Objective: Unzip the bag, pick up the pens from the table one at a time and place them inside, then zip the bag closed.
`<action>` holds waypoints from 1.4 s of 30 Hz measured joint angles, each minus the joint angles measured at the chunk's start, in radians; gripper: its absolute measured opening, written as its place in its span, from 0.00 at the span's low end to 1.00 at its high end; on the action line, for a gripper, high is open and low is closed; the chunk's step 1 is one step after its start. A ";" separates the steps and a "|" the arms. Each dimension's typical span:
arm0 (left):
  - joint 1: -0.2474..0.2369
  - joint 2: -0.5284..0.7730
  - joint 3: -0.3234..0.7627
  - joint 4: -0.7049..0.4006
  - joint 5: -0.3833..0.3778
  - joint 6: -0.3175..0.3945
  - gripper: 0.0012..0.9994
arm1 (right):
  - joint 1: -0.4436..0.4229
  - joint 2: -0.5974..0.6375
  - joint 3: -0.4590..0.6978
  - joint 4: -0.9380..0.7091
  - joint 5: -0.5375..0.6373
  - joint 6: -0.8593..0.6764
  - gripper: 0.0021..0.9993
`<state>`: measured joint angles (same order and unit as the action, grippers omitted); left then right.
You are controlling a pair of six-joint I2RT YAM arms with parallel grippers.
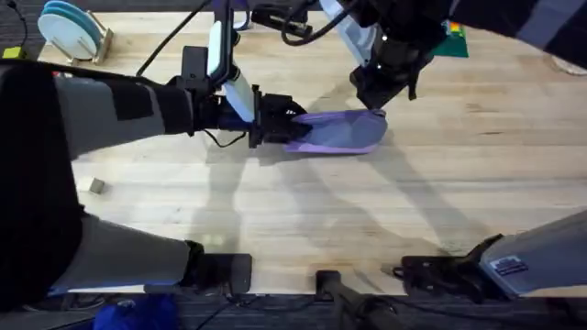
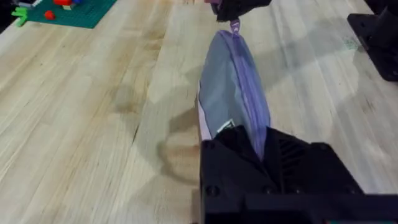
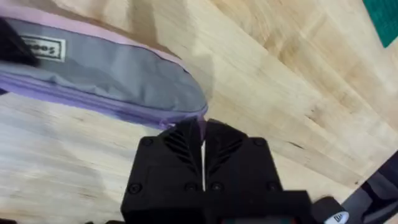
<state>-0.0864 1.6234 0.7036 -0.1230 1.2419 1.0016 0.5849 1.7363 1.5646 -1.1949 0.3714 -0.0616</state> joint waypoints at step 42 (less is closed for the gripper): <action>-0.003 0.001 -0.006 0.000 0.000 0.000 0.04 | -0.354 -0.028 -0.333 0.259 -0.302 0.187 0.03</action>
<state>-0.0891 1.6241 0.6979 -0.1227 1.2423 1.0017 0.2305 1.7084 1.2316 -0.9356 0.0691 0.1257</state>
